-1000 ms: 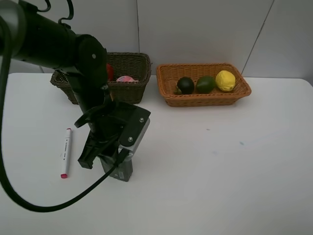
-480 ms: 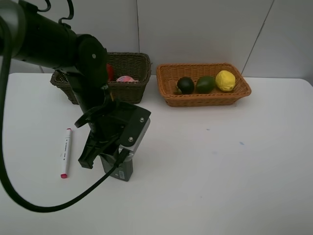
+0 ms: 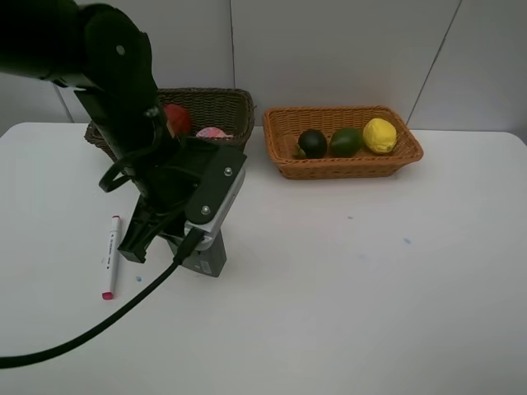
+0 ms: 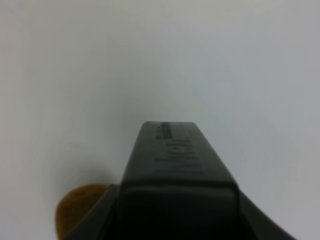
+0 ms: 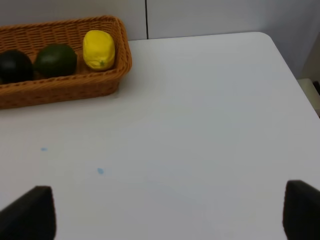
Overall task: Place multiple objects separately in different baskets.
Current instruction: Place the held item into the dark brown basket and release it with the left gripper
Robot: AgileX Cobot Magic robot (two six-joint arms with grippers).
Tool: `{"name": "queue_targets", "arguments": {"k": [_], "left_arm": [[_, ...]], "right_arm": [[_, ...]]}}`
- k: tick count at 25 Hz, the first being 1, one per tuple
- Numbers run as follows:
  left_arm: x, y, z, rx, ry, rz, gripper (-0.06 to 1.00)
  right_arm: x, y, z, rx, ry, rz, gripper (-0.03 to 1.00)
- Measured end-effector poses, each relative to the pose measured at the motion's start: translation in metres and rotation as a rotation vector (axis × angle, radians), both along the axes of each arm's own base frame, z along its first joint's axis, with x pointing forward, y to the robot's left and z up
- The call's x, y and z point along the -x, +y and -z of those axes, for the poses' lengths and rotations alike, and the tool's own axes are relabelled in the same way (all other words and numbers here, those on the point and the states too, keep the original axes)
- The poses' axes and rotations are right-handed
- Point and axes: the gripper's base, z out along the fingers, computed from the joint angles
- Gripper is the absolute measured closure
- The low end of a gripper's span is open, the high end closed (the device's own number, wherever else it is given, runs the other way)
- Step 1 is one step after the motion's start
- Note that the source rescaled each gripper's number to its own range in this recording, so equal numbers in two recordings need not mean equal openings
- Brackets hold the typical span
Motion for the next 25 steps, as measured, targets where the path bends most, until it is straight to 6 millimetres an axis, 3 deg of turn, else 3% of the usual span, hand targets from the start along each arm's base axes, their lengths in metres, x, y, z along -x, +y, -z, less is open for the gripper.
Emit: {"name": "queue_targets", "arguments": {"k": [5, 9, 20, 25], "left_arm": [[0.006, 0.011, -0.049, 0.096, -0.186, -0.032, 0.57], [0.005, 0.028, -0.083, 0.181, -0.336, -0.154, 0.57], [-0.032, 0.077, -0.133, 0.58, -0.423, -0.914, 0.57], [-0.049, 0.098, -0.154, 0.823, -0.452, -1.178, 0.57]], "right_arm": [[0.0, 0.0, 0.0, 0.0, 0.0, 0.0, -0.02], [0.0, 0.0, 0.0, 0.0, 0.0, 0.0, -0.02], [0.0, 0.0, 0.0, 0.0, 0.0, 0.0, -0.02], [0.0, 0.0, 0.0, 0.0, 0.0, 0.0, -0.02]]}}
